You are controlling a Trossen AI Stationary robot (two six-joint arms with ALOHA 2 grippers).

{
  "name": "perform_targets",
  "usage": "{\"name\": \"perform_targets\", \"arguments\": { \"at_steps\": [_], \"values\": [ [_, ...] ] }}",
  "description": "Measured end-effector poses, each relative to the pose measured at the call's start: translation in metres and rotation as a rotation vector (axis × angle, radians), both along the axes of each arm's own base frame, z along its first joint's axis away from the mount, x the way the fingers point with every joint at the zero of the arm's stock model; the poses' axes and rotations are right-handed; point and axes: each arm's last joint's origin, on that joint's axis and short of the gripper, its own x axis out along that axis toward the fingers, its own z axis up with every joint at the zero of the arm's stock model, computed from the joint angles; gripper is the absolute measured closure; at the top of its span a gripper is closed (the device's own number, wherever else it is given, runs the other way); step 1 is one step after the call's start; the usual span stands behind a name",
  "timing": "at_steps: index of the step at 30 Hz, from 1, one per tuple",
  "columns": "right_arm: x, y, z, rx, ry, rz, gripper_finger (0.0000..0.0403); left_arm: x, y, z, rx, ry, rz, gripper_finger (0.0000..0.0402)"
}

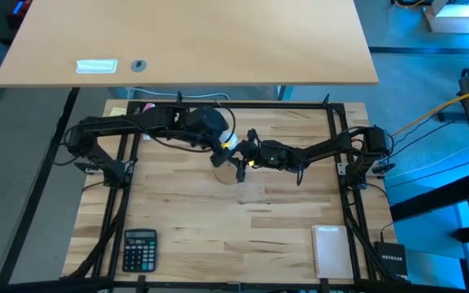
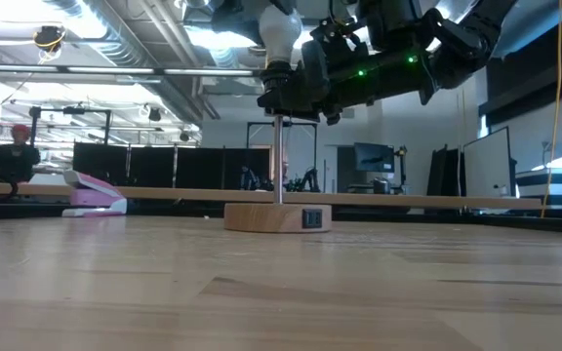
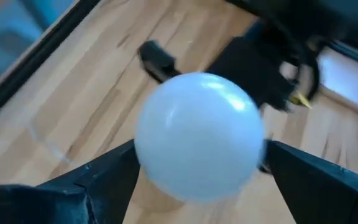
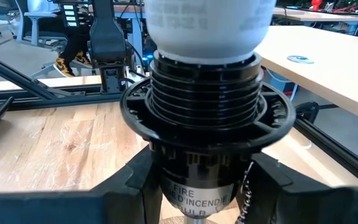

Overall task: Screw lightbulb
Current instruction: Remove the lightbulb from the lamp

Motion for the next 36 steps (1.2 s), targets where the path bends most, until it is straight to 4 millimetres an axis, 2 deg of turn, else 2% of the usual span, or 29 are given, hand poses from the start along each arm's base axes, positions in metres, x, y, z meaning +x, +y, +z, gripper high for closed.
{"name": "perform_targets", "arguments": {
  "at_steps": [5,11,15,21,30,36],
  "values": [
    [0.0,0.0,0.0,0.001,0.0,0.001,0.0251,-0.013,0.005,0.014,0.131,-0.007,-0.146,0.0064],
    [0.0,0.0,0.0,0.001,0.002,0.003,0.0251,-0.018,0.019,0.017,0.267,0.025,-0.248,0.0064],
    [0.0,0.0,0.0,-0.003,0.004,0.002,0.0251,-0.016,0.026,0.016,0.26,-0.004,-0.431,0.0064],
    [0.0,0.0,0.0,-0.002,0.004,0.002,0.0251,-0.014,0.032,0.021,0.235,-0.129,-0.589,0.0064],
    [0.0,0.0,0.0,-0.006,0.004,0.004,0.0251,0.0,0.047,0.002,0.273,-0.083,-0.69,0.0064],
    [0.0,0.0,0.0,-0.006,0.003,0.004,0.0251,0.0,0.054,-0.006,0.214,-0.058,-0.691,0.0074]
  ]
}}
